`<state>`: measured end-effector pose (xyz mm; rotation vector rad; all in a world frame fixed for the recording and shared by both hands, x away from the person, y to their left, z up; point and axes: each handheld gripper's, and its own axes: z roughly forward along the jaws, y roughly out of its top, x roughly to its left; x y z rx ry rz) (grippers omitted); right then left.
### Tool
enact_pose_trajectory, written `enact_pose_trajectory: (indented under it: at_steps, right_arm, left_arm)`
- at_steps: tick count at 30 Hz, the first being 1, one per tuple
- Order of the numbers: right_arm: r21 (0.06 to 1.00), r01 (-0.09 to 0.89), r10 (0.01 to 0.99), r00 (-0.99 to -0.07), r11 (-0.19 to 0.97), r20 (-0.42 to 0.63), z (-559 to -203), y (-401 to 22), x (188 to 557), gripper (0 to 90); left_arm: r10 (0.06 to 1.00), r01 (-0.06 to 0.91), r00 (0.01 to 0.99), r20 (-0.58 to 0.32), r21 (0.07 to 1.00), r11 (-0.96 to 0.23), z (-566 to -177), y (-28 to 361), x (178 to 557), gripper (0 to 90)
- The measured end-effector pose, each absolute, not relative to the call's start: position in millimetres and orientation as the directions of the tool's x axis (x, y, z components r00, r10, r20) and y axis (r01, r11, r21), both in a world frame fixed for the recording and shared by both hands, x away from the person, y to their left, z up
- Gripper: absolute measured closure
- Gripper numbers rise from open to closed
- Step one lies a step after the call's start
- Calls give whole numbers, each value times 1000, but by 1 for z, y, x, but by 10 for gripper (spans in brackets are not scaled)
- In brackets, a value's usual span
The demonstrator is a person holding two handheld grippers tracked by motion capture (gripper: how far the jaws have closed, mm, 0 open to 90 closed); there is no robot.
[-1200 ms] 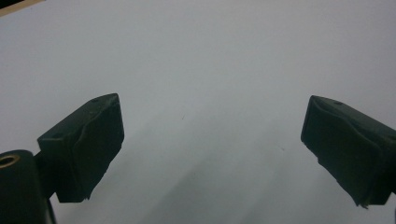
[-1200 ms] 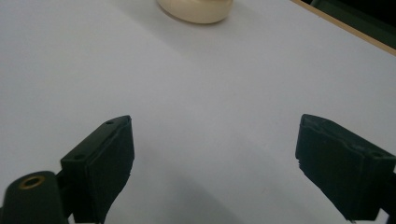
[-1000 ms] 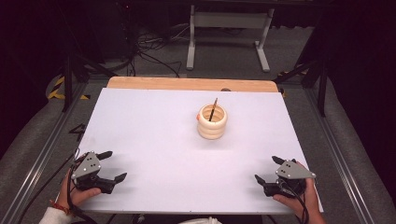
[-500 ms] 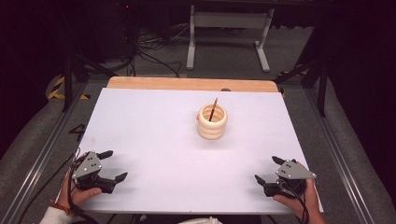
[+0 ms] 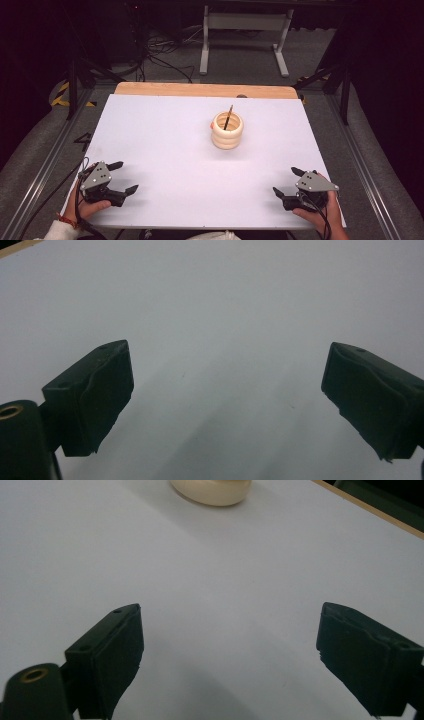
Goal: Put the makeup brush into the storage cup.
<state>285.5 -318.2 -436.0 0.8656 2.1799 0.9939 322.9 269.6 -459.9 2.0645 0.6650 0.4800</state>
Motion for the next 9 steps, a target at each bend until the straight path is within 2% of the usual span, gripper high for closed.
enact_pose_trajectory:
  at_steps: [9]
  right_arm:
    - [803,312,753,-613,508,-239,-435,-320,283,124]
  left_arm:
    - [609,266,788,90,843,-468,-459,268,324,74]
